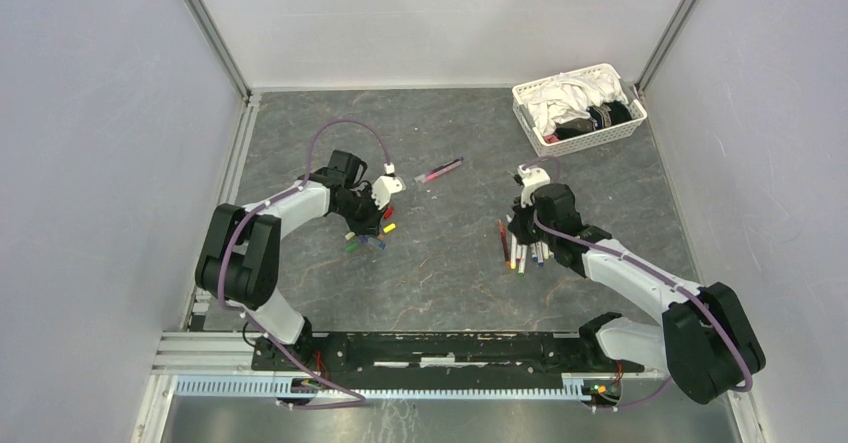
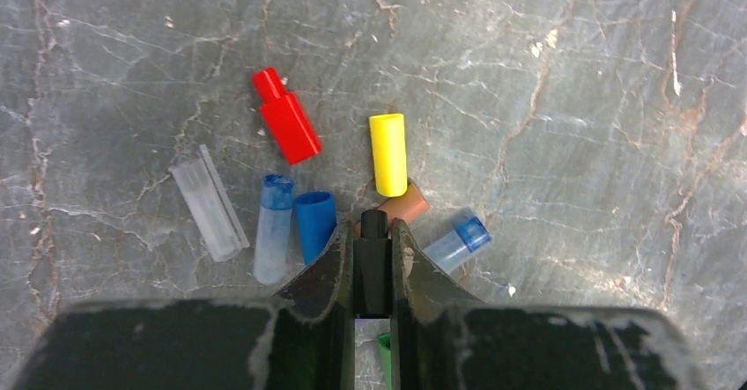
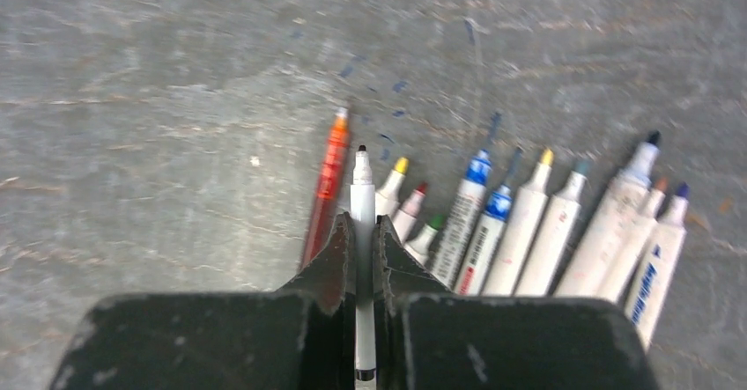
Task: Open the pen caps
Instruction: Place the pen cap at the center of the board, then place the pen at the center of the board.
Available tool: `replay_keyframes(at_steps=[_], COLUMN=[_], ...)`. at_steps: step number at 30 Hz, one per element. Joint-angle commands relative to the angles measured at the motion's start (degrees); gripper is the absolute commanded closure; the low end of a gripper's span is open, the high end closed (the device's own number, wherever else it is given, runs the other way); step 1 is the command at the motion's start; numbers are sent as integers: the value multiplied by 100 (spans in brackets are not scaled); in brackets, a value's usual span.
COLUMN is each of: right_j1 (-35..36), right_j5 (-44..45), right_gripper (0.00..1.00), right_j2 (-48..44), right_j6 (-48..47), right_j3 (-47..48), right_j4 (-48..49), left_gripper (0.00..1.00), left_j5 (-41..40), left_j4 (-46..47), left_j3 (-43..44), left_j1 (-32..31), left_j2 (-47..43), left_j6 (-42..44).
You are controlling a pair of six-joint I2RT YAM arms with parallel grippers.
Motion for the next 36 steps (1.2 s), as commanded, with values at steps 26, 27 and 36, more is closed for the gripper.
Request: replay_keyframes(at_steps=[26, 27, 36], right_j1=[-16, -20, -21], right_j5=[892, 903, 423], right_gripper=[66, 69, 64], right_j2=[-9, -19, 343], right_j6=[260, 280, -55], right_j3=[-233, -209, 472], right_j4=[467, 444, 787], left_gripper=[0, 0, 0], left_j5=[486, 508, 637], left_j4=[-2088, -2103, -2117], left_j3=[2146, 2148, 2121], left_j1=[210, 224, 369], left_j2=[-1433, -1456, -1501], left_j6=[-1032, -1040, -1069])
